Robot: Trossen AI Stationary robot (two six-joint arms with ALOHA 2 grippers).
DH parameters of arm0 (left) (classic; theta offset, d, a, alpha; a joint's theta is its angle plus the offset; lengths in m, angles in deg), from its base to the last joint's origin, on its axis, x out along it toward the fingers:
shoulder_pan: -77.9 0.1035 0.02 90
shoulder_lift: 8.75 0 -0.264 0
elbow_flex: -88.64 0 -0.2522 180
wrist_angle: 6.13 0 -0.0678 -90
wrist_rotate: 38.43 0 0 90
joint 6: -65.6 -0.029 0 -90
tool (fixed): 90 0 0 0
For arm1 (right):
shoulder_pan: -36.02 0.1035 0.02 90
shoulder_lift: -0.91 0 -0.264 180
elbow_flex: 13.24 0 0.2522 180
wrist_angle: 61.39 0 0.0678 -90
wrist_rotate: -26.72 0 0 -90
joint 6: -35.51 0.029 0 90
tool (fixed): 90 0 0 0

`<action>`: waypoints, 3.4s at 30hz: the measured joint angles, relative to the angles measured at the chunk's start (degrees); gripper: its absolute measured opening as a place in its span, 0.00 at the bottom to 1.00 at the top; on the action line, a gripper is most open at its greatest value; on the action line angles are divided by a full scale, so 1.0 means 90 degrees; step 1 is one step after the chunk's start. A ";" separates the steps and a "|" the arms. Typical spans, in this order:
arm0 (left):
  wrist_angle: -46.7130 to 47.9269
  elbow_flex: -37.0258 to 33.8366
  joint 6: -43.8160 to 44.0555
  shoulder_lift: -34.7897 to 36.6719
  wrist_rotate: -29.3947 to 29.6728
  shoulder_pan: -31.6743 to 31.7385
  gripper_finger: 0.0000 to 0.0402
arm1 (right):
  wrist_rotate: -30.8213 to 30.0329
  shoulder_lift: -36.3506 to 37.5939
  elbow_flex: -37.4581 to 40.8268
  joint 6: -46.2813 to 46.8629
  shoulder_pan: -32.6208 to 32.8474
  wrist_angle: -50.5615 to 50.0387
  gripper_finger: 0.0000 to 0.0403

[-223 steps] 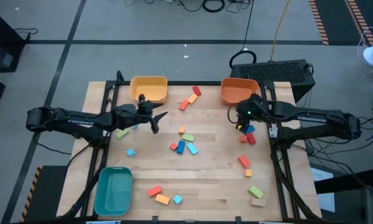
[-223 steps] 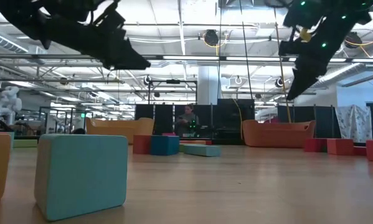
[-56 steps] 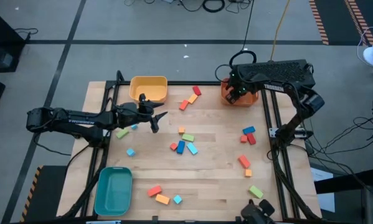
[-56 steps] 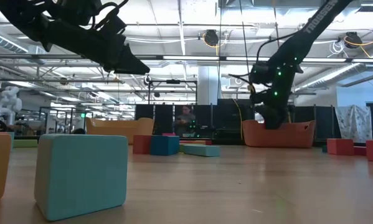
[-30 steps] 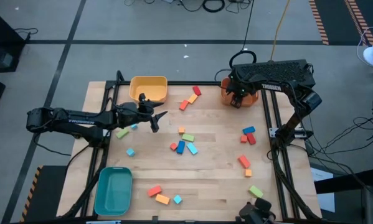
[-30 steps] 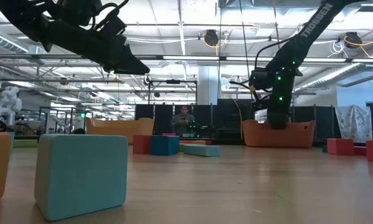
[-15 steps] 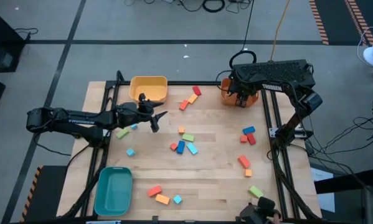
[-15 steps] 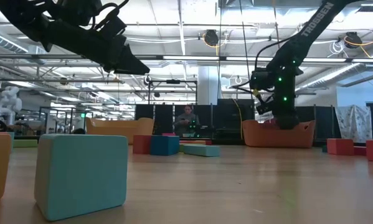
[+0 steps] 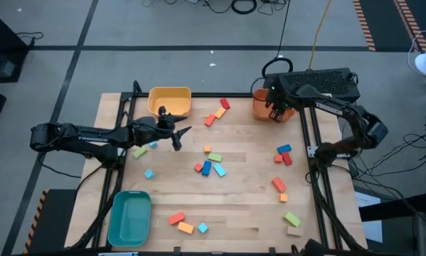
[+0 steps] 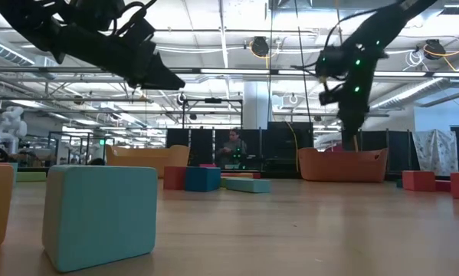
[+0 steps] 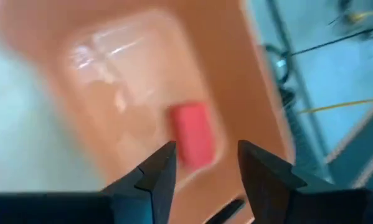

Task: Sort blocks by size
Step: Put the large orange block into the orange bin

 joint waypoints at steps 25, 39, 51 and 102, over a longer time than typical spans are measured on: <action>-0.0025 0.0000 0.0046 0.0000 0.0015 -0.0004 0.52 | 0.2092 0.0457 0.0083 0.5602 0.3860 -0.2905 0.39; 0.0136 0.0000 0.0214 0.0001 -0.0045 -0.0022 0.52 | 0.1577 0.0430 0.0083 0.8326 0.6324 -0.2787 0.39; 0.0183 -0.0034 0.0556 -0.0280 -0.0071 -0.0189 0.52 | 0.1458 -0.0607 0.0083 0.9376 0.7767 -0.2064 0.55; -0.0561 -0.0032 0.0510 -0.0898 -0.0052 -0.0765 0.52 | 0.1944 -0.0816 0.0699 0.7674 0.7169 -0.1160 0.26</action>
